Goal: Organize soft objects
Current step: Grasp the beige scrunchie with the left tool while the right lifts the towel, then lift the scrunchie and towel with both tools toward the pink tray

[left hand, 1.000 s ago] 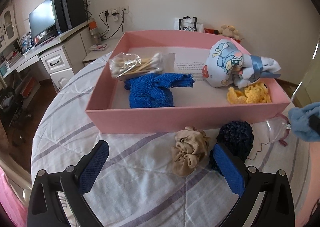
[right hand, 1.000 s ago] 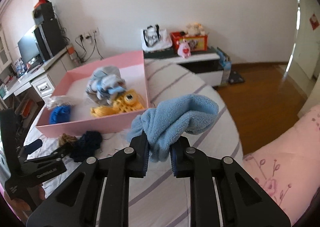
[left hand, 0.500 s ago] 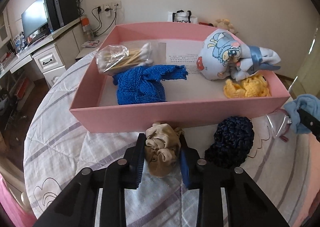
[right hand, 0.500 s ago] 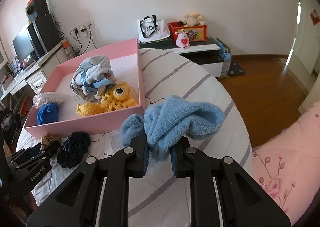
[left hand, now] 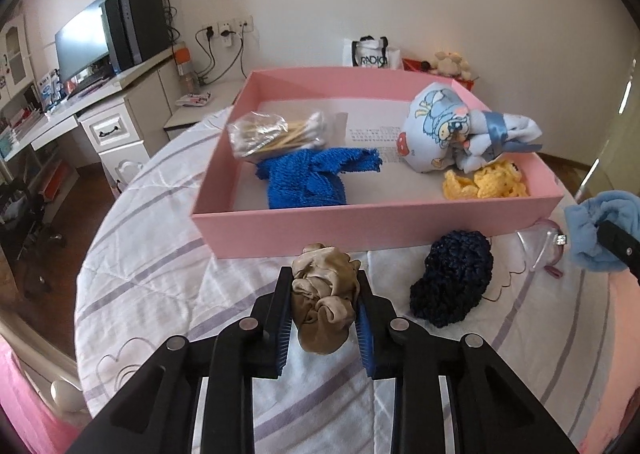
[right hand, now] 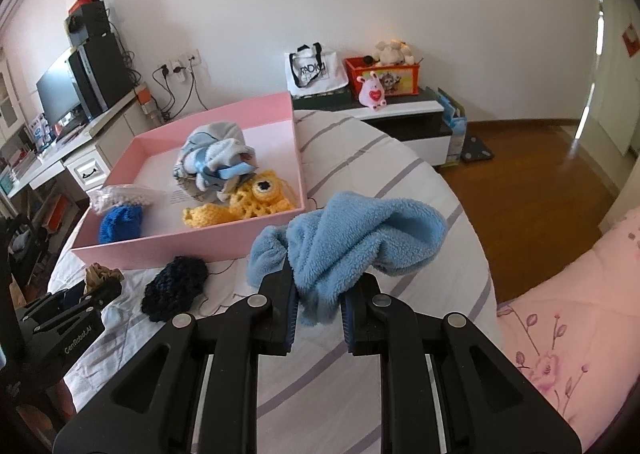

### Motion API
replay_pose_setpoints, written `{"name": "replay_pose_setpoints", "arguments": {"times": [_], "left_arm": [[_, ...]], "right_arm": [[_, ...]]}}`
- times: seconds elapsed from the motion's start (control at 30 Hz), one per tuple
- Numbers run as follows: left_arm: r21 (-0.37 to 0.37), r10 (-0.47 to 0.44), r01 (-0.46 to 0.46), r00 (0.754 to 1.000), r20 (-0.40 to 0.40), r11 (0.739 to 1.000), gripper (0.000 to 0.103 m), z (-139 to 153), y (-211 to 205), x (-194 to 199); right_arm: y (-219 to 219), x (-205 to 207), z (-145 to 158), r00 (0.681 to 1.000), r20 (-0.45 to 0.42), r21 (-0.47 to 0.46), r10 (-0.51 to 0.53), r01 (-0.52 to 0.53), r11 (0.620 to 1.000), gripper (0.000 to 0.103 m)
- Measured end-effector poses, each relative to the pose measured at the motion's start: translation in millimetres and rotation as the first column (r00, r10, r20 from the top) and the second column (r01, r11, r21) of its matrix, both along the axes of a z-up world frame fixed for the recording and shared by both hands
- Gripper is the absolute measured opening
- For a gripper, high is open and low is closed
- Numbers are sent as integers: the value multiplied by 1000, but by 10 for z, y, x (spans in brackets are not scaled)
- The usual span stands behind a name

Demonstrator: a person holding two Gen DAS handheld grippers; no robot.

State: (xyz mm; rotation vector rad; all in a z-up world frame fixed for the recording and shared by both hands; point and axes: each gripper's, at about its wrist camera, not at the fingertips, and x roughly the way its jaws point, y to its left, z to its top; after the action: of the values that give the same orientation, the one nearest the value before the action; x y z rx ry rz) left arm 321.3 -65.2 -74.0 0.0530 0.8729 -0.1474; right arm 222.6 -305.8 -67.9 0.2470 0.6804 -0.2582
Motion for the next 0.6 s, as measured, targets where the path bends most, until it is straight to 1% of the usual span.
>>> {"name": "replay_pose_setpoints", "arguments": {"times": [0.23,0.6], "left_arm": [[0,16,-16,999,51,1000,25,189,103,-303],[-14,42,-41,991,126,999,25,525,239,-858]], "right_arm": [[142,-217,148,999,44,-20,22,-22,1000,16],[442,-558,375,990,110,-53,86,-81,995,16]]}}
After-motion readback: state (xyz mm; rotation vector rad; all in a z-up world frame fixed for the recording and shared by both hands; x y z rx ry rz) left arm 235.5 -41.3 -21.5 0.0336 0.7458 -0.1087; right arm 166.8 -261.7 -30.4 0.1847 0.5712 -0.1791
